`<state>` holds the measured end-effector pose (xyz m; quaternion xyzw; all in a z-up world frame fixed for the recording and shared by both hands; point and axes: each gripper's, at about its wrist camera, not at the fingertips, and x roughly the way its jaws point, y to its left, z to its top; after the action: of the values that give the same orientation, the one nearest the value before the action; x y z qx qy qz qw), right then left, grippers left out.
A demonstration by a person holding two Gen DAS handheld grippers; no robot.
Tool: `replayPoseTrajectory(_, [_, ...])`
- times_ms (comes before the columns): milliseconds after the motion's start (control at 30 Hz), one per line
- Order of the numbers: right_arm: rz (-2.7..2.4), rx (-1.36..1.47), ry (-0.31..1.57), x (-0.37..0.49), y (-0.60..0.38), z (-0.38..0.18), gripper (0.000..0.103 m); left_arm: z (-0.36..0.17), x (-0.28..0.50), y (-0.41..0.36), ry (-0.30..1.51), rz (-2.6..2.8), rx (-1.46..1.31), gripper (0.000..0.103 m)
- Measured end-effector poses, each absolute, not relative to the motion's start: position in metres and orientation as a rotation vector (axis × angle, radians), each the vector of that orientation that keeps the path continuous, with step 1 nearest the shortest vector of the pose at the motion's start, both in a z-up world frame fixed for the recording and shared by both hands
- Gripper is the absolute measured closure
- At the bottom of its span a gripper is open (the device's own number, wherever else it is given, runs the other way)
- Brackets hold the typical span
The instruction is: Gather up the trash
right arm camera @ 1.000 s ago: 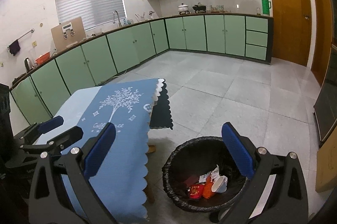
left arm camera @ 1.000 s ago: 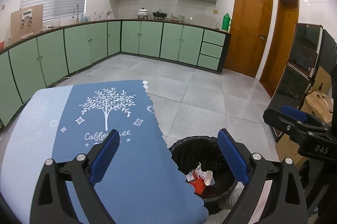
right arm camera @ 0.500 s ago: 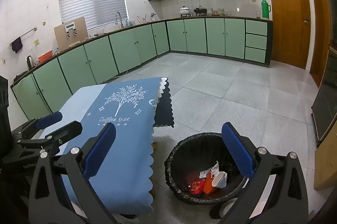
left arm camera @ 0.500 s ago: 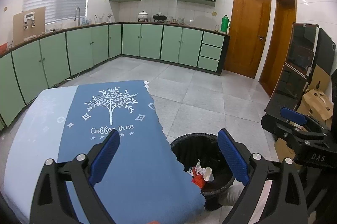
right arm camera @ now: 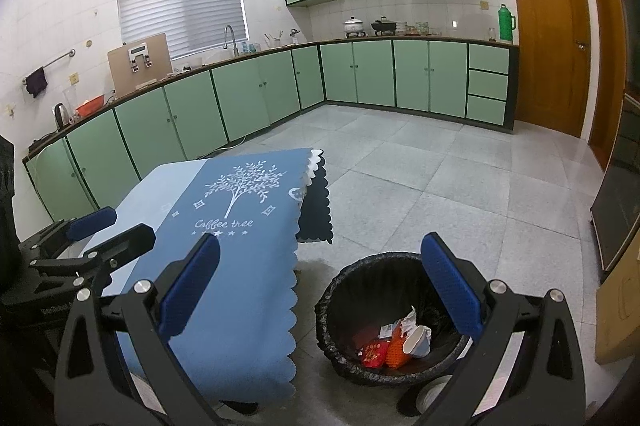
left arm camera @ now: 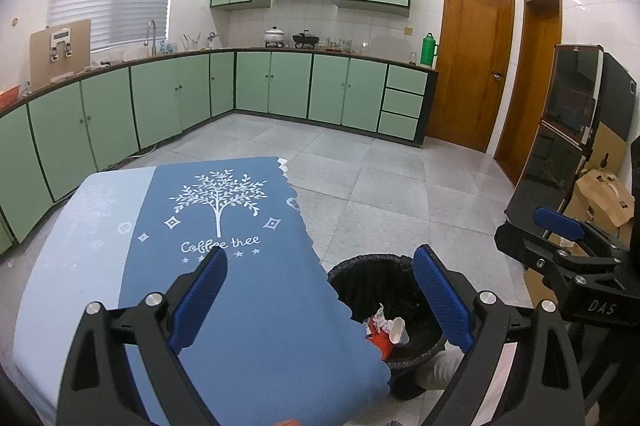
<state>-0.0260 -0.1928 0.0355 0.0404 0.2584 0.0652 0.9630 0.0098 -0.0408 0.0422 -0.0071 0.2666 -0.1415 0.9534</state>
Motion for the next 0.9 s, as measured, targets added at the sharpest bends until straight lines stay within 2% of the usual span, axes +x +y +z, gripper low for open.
replayPoseTrajectory(900, [0.139,0.083,0.532,-0.0241,-0.1892,0.0327,0.005,0.0391,0.0083,-0.036,0.545,-0.275,-0.009,0.011])
